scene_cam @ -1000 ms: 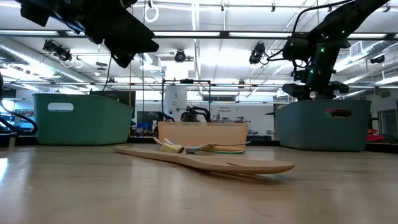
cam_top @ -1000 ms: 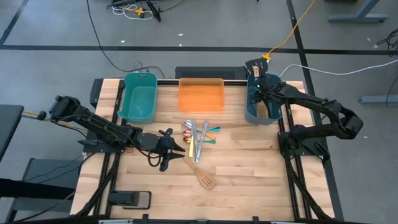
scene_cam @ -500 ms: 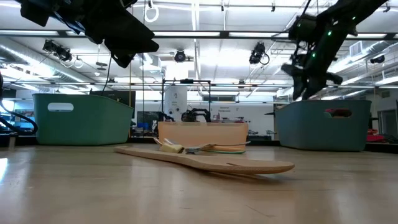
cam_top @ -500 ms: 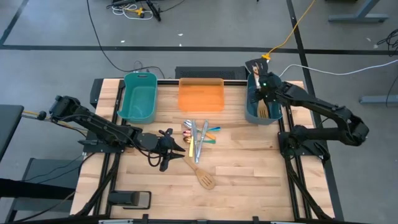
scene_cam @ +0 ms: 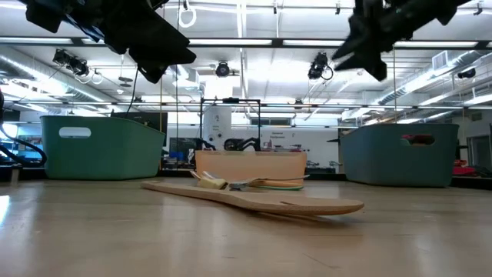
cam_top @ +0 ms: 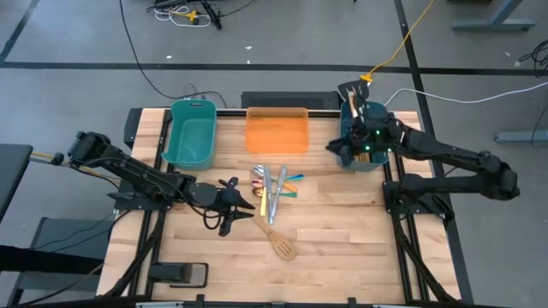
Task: Pick & Place Kitchen Items
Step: Put the brown spoon into the blue bin
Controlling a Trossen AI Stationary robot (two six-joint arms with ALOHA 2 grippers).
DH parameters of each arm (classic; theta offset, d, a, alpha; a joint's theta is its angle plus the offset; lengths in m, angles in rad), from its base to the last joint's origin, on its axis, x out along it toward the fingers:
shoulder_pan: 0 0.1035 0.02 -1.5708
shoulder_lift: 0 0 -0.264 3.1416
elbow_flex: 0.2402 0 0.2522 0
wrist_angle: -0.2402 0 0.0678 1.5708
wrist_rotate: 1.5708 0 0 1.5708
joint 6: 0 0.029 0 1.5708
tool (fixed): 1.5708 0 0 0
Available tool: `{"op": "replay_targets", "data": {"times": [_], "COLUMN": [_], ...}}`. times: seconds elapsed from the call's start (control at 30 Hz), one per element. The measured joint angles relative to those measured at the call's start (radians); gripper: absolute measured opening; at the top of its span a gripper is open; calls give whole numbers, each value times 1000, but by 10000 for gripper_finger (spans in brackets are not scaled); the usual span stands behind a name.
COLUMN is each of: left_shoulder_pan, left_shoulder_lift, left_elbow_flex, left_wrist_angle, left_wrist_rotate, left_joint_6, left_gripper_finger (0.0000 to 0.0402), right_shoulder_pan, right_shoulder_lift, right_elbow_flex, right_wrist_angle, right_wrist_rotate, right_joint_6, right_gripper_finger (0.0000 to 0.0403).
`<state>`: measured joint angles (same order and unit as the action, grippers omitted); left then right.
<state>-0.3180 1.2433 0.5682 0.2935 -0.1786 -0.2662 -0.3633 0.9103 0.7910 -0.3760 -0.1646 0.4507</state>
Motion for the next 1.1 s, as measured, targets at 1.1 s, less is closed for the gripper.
{"op": "replay_targets", "data": {"times": [1.1], "left_shoulder_pan": [0], "left_shoulder_lift": [389], "left_elbow_flex": [343], "left_wrist_angle": [-398], "left_wrist_rotate": [130], "left_joint_6": [420], "left_gripper_finger": [115], "right_shoulder_pan": [415], "right_shoulder_lift": [173], "right_elbow_flex": [1], "right_wrist_angle": [296], "right_wrist_rotate": [236], "right_joint_6": [-49], "right_gripper_finger": [137]}}
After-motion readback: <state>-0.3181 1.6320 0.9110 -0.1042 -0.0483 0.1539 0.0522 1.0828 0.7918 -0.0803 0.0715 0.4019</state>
